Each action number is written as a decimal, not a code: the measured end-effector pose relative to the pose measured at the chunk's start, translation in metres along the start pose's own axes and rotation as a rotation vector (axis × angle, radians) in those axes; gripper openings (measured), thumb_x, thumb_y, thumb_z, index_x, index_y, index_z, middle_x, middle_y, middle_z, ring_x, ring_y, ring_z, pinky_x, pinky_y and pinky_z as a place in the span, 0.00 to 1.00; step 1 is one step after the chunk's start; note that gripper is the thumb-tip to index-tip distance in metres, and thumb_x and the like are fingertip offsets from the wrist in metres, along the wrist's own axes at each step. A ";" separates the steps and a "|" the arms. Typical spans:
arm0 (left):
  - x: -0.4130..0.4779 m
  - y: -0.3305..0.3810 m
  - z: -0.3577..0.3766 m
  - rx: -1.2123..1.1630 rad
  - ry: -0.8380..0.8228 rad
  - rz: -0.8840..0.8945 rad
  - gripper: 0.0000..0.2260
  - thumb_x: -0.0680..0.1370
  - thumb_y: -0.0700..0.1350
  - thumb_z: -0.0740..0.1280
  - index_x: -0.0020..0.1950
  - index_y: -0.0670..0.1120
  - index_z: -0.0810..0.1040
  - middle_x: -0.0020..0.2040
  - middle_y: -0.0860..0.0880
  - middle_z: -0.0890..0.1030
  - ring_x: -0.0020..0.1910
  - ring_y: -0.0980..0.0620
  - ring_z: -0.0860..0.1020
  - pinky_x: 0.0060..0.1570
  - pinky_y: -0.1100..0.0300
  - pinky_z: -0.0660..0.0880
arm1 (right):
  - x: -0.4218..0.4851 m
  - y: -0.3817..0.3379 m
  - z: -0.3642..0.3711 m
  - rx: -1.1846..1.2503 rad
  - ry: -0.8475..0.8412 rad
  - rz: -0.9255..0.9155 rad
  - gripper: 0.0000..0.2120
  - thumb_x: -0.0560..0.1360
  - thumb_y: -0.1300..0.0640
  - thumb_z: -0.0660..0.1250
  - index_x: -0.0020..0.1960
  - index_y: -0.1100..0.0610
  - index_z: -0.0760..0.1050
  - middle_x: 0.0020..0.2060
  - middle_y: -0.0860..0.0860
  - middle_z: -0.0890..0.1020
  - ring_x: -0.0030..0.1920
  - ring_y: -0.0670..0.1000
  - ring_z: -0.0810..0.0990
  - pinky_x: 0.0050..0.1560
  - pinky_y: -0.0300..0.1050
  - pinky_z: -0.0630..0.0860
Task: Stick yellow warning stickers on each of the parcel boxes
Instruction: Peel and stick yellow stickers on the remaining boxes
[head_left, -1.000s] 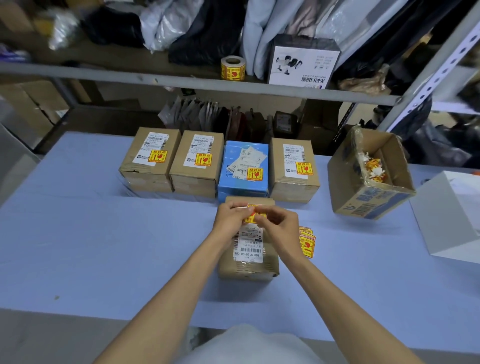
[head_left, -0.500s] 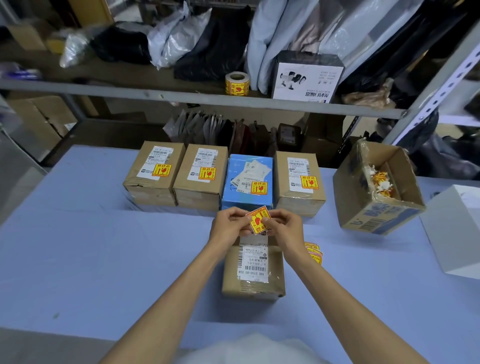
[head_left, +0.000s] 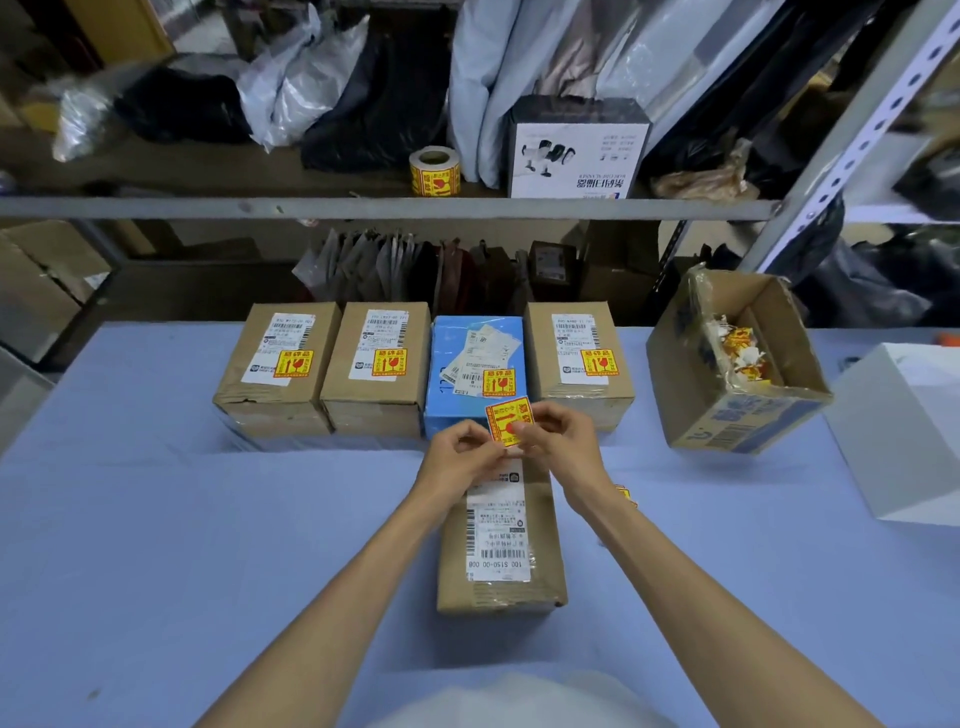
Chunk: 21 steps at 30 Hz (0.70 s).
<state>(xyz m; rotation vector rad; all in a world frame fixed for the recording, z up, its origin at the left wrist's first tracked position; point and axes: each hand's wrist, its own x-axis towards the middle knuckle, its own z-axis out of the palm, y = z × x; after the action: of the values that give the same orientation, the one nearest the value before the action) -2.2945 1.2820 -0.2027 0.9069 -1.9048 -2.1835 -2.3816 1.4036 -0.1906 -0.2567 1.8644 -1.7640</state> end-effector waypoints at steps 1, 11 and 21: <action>0.001 0.001 0.000 -0.003 0.009 0.021 0.06 0.75 0.40 0.71 0.51 0.43 0.79 0.48 0.41 0.83 0.48 0.46 0.83 0.50 0.54 0.81 | 0.000 -0.001 0.000 -0.006 -0.024 0.001 0.04 0.73 0.66 0.70 0.47 0.61 0.80 0.41 0.56 0.85 0.41 0.52 0.83 0.42 0.42 0.79; 0.010 0.009 -0.001 0.098 0.082 0.083 0.05 0.75 0.38 0.71 0.43 0.46 0.77 0.41 0.49 0.80 0.43 0.53 0.81 0.46 0.55 0.80 | 0.006 -0.001 -0.001 -0.069 0.039 0.007 0.08 0.72 0.67 0.72 0.49 0.59 0.78 0.39 0.59 0.81 0.42 0.54 0.83 0.45 0.45 0.81; 0.011 0.008 -0.001 0.094 0.086 0.047 0.02 0.76 0.42 0.70 0.47 0.43 0.80 0.44 0.44 0.83 0.39 0.52 0.83 0.39 0.62 0.80 | 0.005 -0.004 -0.008 -0.244 -0.006 -0.057 0.06 0.73 0.68 0.70 0.47 0.59 0.79 0.39 0.53 0.80 0.41 0.47 0.81 0.39 0.35 0.78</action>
<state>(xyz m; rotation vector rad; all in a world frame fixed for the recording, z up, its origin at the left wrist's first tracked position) -2.3054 1.2747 -0.1991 0.9442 -1.9823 -2.0095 -2.3914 1.4077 -0.1880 -0.4101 2.0866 -1.5683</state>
